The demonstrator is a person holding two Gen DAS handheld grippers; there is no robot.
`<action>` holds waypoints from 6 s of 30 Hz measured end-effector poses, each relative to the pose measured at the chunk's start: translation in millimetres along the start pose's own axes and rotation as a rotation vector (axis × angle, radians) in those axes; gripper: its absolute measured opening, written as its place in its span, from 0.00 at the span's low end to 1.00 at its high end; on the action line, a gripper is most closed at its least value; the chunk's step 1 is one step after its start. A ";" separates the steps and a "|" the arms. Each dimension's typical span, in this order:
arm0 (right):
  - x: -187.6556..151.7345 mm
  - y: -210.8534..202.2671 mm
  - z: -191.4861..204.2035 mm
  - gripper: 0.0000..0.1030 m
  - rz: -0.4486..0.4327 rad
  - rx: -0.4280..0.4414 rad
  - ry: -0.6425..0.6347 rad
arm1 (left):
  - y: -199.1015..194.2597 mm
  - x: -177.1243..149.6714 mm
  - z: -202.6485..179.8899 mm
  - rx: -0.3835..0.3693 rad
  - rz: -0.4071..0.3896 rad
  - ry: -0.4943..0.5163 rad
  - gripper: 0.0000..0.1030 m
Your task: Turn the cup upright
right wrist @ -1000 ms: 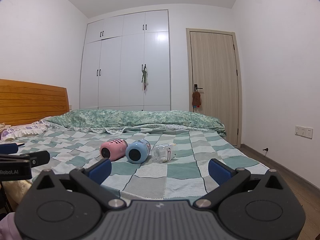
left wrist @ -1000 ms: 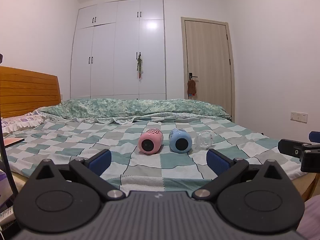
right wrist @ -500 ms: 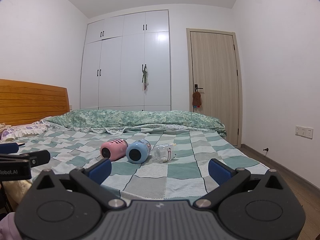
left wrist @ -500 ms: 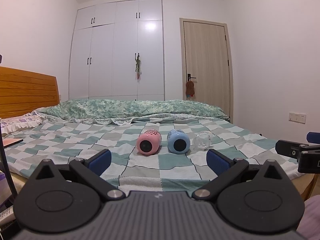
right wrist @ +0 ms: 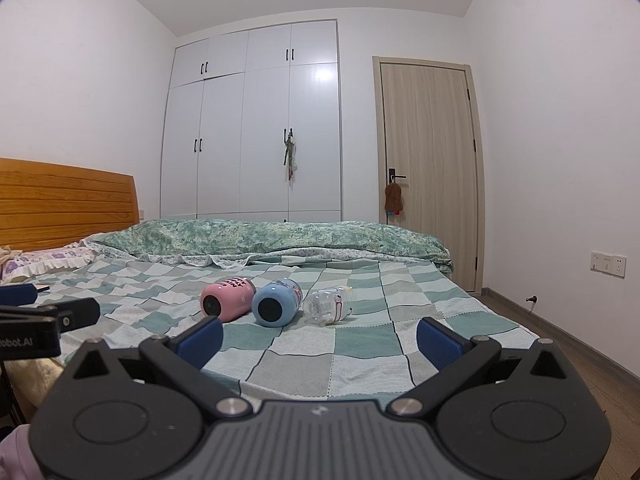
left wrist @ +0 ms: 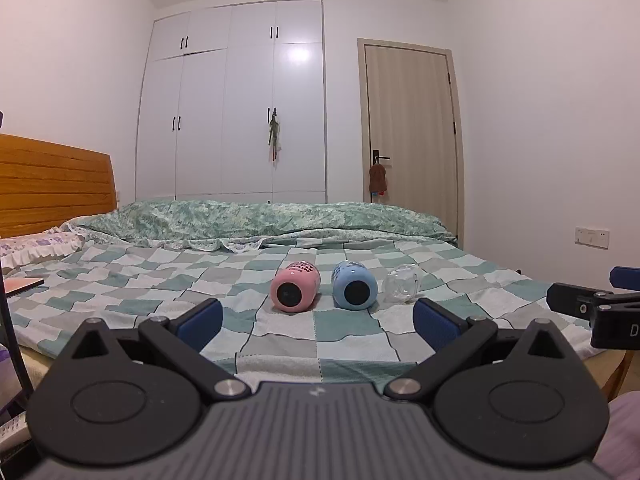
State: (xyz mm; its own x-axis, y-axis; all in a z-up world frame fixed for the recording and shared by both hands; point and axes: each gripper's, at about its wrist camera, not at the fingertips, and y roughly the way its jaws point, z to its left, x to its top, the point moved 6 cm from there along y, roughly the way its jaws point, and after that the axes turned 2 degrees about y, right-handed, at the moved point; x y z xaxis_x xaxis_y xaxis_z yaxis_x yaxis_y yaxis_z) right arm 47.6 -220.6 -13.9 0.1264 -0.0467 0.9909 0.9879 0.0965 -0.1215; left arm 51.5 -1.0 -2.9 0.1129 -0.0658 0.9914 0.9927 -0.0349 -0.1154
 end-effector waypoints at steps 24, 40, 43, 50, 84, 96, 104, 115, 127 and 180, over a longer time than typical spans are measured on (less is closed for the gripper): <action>0.0 0.7 0.0 1.00 0.000 0.000 0.000 | -5.0 1.1 0.7 -0.006 -0.016 0.001 1.00; -0.3 1.0 0.4 1.00 0.004 -0.001 -0.003 | -4.9 2.9 1.7 -0.004 -0.020 0.000 1.00; 0.0 6.7 -2.7 1.00 0.015 -0.004 -0.007 | -1.1 3.5 3.0 -0.001 -0.012 0.002 1.00; 5.2 51.9 -2.9 1.00 0.053 -0.004 -0.004 | 39.3 21.4 13.1 -0.002 0.015 0.007 1.00; 13.9 421.5 57.1 1.00 0.340 0.347 -0.307 | 439.0 12.7 38.5 -0.064 0.715 0.245 1.00; 6.8 421.3 54.0 1.00 0.343 0.383 -0.320 | 466.2 -21.8 35.2 -0.134 0.882 0.184 0.81; 32.0 355.3 51.6 1.00 0.323 0.385 -0.318 | 395.3 15.5 30.9 -0.124 0.820 0.222 0.81; 25.3 238.7 21.5 1.00 0.398 0.331 -0.304 | 270.9 8.2 -31.6 -0.273 0.792 0.337 0.81; 1.0 194.5 -17.8 1.00 0.480 0.252 -0.275 | 247.2 -34.2 -78.3 -0.352 0.828 0.392 0.81; -5.8 254.7 108.4 1.00 0.704 -0.041 0.083 | 244.4 -28.0 105.8 -0.185 0.561 0.139 1.00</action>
State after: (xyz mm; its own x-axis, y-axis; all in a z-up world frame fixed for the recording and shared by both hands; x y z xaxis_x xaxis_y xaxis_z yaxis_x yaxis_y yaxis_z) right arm 288.7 -87.9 -44.2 0.7413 -0.0629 0.6683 0.6710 0.0939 -0.7355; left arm 295.5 97.8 -52.3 0.5983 -0.2531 0.7602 0.7579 -0.1290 -0.6395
